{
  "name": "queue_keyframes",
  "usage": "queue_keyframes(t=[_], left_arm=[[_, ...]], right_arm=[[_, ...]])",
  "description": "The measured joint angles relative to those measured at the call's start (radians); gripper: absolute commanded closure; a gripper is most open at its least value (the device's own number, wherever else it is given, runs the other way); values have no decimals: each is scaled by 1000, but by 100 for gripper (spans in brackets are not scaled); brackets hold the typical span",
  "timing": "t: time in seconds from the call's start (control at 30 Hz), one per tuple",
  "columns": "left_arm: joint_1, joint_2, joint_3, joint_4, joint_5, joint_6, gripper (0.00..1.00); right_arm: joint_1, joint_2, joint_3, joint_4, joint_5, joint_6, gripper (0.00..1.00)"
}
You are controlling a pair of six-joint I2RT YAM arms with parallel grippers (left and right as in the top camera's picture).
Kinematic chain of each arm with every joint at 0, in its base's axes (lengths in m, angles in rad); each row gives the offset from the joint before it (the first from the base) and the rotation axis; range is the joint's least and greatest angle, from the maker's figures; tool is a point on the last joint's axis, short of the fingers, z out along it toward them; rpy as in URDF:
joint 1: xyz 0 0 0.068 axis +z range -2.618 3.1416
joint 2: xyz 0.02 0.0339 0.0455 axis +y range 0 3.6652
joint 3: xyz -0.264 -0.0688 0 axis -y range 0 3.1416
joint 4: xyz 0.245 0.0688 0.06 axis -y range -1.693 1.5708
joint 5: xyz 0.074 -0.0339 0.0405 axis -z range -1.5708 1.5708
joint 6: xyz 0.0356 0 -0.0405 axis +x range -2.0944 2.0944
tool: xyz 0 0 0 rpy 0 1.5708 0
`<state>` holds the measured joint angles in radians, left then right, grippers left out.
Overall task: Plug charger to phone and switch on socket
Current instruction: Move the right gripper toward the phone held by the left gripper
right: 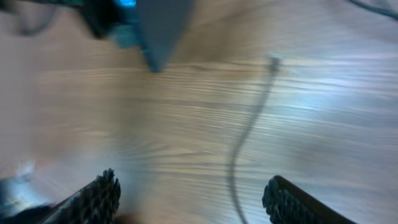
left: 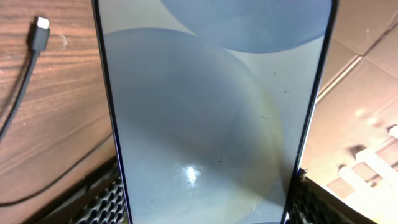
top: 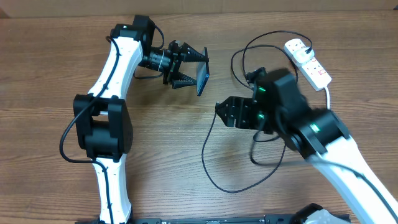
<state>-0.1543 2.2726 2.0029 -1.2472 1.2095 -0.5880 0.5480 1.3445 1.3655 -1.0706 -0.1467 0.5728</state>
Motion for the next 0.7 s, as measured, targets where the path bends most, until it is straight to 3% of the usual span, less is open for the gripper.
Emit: queue_keyframes(t=[0.07,0.2,0.4,0.5,0.7], left_arm=[[-11,0,0,29,-19,-26,30],[-35,0,0,55,-58,-73,29],[-47,0,0,59,-82,-113,29],[-47,0,0,59,-81,-119,29],[-47,0,0,55,-50,-139,29]], right_arm=[[25,118,138,-101,82,21,33],[55,275,305,-121,166,45,31],[97,314,332,-47,253,118,31],[110,315,337,-44,323,167,24],[119,363,341,-43,399,244,23]])
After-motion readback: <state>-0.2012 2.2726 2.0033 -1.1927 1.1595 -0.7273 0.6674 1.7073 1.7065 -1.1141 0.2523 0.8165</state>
